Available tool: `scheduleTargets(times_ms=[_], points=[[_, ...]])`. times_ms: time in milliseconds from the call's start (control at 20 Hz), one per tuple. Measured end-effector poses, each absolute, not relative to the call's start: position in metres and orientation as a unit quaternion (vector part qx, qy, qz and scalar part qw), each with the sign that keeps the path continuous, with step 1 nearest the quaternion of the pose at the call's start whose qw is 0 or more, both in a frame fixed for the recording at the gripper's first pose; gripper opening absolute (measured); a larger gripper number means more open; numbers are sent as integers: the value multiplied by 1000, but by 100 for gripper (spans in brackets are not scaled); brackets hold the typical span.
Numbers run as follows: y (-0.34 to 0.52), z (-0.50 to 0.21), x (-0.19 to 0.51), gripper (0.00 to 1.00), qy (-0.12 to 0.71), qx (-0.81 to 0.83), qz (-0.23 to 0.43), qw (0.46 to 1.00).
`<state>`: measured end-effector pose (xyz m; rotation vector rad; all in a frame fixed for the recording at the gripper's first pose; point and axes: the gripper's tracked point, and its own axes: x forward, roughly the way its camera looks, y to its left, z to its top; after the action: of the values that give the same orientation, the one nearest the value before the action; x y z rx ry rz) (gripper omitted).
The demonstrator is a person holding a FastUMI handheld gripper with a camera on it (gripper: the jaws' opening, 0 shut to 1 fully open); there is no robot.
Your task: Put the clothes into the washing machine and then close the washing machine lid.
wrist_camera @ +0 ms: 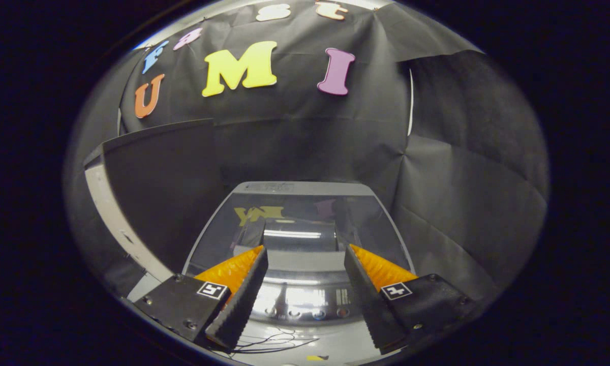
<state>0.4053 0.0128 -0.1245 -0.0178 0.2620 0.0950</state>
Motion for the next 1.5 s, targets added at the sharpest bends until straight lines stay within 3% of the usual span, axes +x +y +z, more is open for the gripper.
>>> scheduleTargets(times_ms=[550, 900, 1200, 1500], points=[[0, -139, 132, 95, 77, 2, 4, 997], [1, -116, -18, 95, 57, 29, 14, 998], [3, -106, -85, 96, 37, 35, 6, 999], [5, -95, -102, 96, 16, 23, -1, 1000]])
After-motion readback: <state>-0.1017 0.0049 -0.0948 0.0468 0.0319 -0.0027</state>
